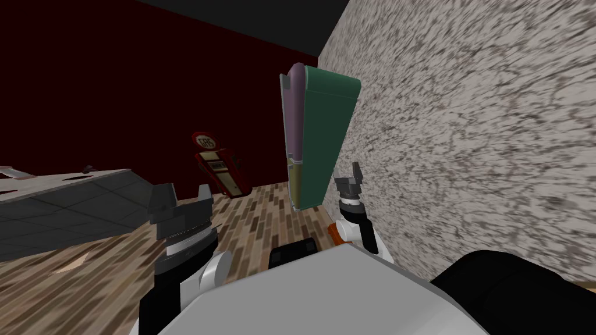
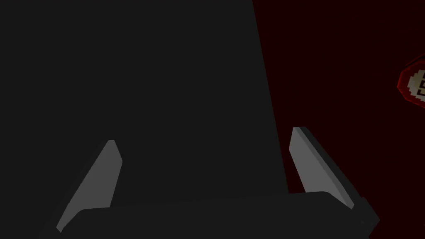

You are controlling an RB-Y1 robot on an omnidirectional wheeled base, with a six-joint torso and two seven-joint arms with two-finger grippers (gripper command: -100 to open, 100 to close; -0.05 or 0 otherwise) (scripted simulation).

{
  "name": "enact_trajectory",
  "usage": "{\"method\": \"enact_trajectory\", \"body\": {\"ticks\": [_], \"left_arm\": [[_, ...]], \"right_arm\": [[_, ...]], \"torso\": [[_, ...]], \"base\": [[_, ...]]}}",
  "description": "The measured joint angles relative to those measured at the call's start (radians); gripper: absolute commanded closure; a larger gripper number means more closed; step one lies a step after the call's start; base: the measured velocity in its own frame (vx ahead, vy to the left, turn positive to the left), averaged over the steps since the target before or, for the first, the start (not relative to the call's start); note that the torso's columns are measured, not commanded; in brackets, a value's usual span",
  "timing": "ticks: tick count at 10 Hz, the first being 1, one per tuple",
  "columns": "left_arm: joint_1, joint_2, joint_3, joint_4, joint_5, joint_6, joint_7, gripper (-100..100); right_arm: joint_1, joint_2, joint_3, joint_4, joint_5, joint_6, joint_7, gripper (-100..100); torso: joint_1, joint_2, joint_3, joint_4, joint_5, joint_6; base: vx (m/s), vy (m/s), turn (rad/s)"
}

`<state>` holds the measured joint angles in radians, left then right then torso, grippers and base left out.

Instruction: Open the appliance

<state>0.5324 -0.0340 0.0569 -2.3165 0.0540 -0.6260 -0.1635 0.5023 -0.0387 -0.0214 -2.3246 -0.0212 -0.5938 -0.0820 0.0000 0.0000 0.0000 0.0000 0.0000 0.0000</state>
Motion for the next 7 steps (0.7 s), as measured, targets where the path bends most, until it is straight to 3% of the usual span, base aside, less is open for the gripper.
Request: {"method": "enact_trajectory", "body": {"ticks": [2,7], "left_arm": [[0.000,0.000,0.000,0.000,0.000,0.000,0.000,0],[0.000,0.000,0.000,0.000,0.000,0.000,0.000,0]], "right_arm": [[0.000,0.000,0.000,0.000,0.000,0.000,0.000,0],[0.000,0.000,0.000,0.000,0.000,0.000,0.000,0]], "torso": [[0.000,0.104,-0.209,0.105,0.000,0.000],[0.000,0.470,-0.939,0.470,0.000,0.000]], "base": [[0.000,0.000,0.000],[0.000,0.000,0.000]]}}
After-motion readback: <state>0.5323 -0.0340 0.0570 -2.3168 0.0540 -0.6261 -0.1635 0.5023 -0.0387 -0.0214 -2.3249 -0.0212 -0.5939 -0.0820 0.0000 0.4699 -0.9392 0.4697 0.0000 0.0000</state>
